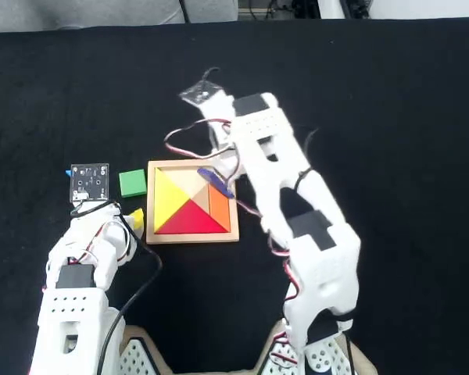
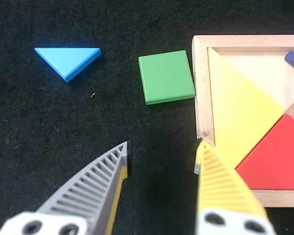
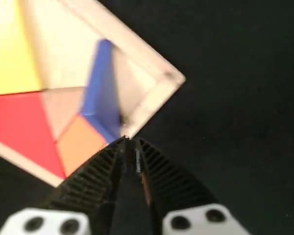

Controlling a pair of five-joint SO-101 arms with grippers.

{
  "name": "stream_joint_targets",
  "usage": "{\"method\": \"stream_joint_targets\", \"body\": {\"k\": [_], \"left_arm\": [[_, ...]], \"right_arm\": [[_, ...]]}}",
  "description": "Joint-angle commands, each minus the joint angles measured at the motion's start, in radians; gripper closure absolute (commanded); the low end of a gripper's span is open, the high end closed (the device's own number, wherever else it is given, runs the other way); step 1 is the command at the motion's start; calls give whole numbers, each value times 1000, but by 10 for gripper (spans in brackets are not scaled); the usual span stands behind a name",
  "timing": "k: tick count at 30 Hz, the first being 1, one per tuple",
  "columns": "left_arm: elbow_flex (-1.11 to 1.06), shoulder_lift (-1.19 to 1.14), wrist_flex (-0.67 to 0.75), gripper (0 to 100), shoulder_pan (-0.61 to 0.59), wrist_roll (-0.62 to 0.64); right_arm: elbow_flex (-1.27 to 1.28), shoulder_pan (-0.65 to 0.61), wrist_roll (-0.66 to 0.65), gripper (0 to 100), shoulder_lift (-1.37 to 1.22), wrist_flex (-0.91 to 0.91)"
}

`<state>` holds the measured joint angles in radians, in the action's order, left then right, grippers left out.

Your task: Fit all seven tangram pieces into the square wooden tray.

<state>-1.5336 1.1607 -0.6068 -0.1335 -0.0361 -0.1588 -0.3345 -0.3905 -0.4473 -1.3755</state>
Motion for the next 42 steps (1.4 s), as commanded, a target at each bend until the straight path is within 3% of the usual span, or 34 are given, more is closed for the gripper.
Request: {"method": "stream_joint_targets", "body": {"k": [1, 21, 37, 42], "left_arm": [[12, 11, 12, 777, 13, -8], [12, 11, 11, 777, 13, -8], [12, 11, 12, 777, 13, -8], [12, 11, 12, 777, 13, -8]], "right_arm": [[45, 20, -15, 988, 59, 77], [7, -26, -8, 988, -74, 132], [-272, -46, -8, 988, -54, -160], [-157, -158, -17, 988, 61, -190]]}}
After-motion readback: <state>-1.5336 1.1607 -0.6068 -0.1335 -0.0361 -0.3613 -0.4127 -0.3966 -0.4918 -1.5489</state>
